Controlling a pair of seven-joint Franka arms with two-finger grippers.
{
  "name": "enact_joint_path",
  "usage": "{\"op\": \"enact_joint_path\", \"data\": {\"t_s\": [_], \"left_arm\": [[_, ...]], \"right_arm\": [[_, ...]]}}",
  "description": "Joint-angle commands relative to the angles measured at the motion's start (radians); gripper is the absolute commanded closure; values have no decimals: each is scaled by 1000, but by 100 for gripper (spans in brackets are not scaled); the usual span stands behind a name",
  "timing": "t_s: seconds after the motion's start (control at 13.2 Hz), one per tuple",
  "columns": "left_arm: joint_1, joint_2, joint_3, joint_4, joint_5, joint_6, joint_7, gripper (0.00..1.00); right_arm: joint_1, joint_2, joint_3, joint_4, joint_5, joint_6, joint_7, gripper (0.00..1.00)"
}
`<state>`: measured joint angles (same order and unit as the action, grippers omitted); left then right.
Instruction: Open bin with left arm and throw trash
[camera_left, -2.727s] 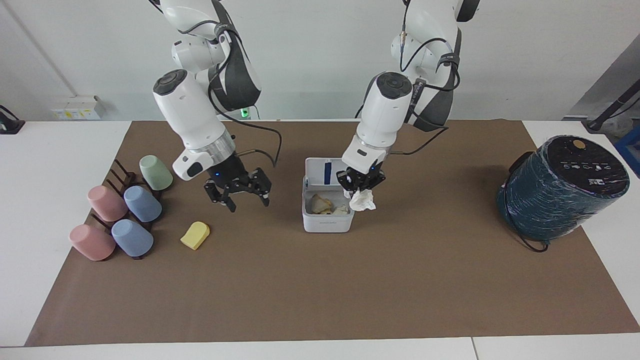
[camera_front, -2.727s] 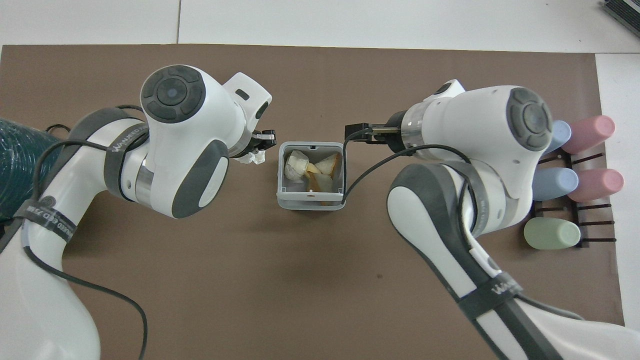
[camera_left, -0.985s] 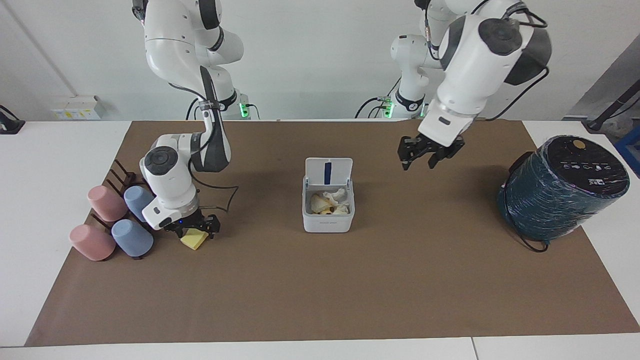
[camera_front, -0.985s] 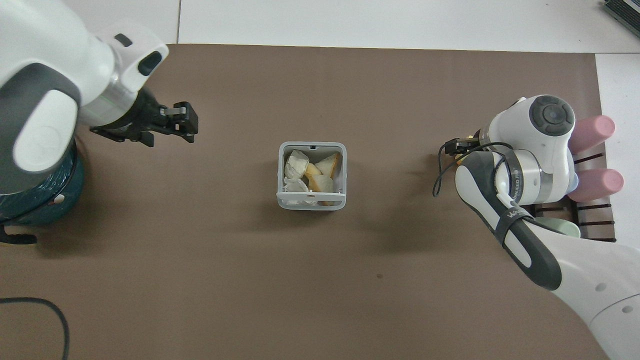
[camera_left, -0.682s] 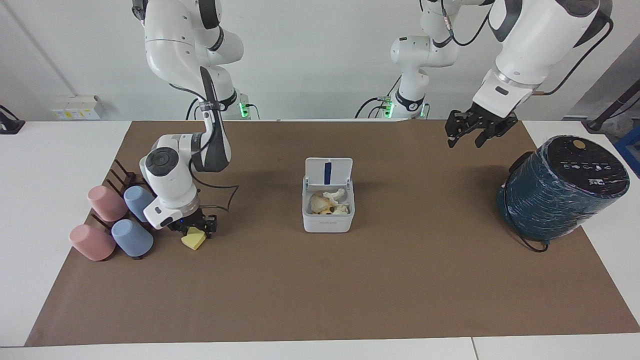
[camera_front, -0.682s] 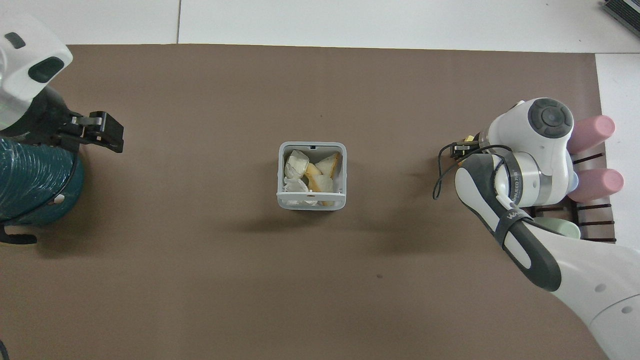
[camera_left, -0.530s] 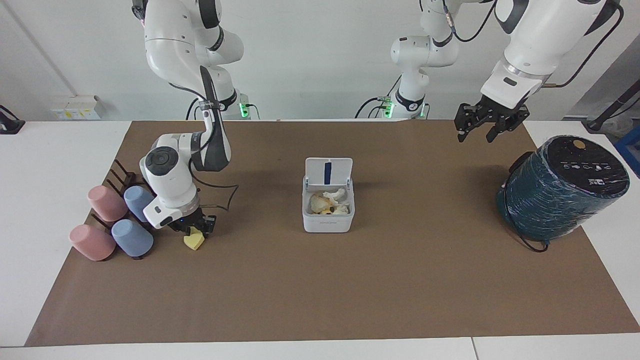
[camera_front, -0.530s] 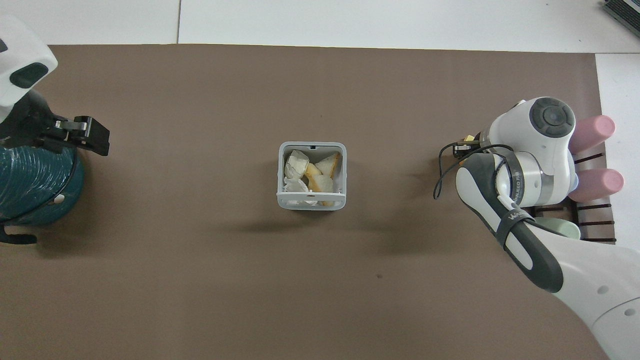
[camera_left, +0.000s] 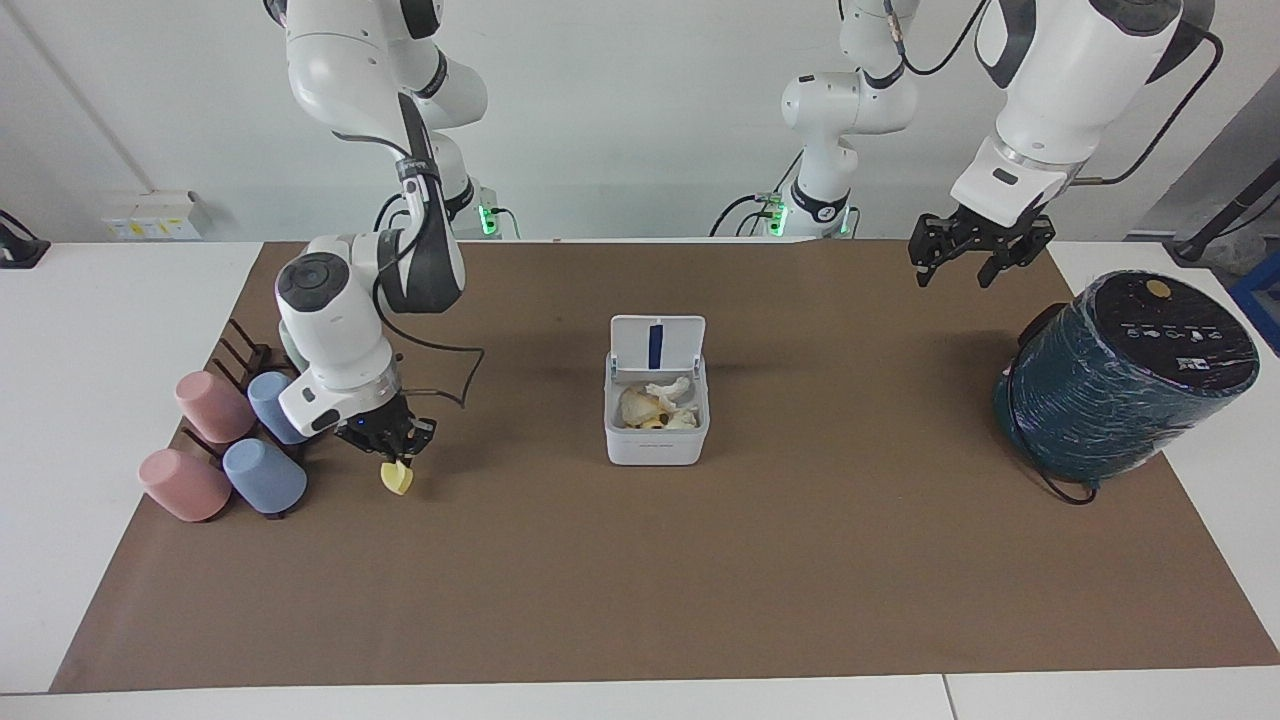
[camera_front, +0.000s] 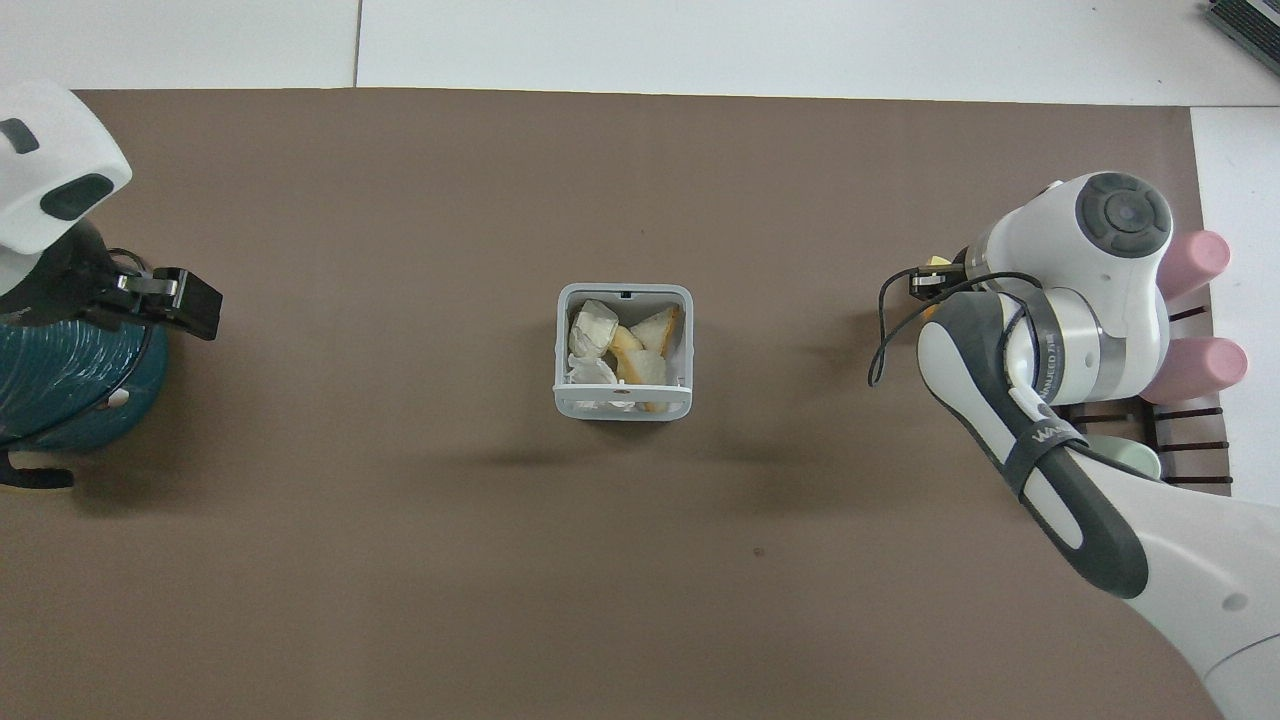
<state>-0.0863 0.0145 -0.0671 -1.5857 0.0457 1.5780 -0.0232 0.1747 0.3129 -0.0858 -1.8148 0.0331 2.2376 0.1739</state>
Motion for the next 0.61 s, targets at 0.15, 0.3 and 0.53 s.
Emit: {"op": "enact_joint_path", "data": {"t_s": [0.15,0.3,0.53], "left_arm": [[16,-65,-8,-102,-6,85,-3,11],[19,-65,-7,-100,-68,105,-38,0],[22,-65,-7,-99,-67,105,-26,0]], "right_arm": [[-8,-20,128,153,51,-138,171,100],[-1,-18,179,161,129,-109,254,100],[96,-12,187,172,189,-63,398,100]]}}
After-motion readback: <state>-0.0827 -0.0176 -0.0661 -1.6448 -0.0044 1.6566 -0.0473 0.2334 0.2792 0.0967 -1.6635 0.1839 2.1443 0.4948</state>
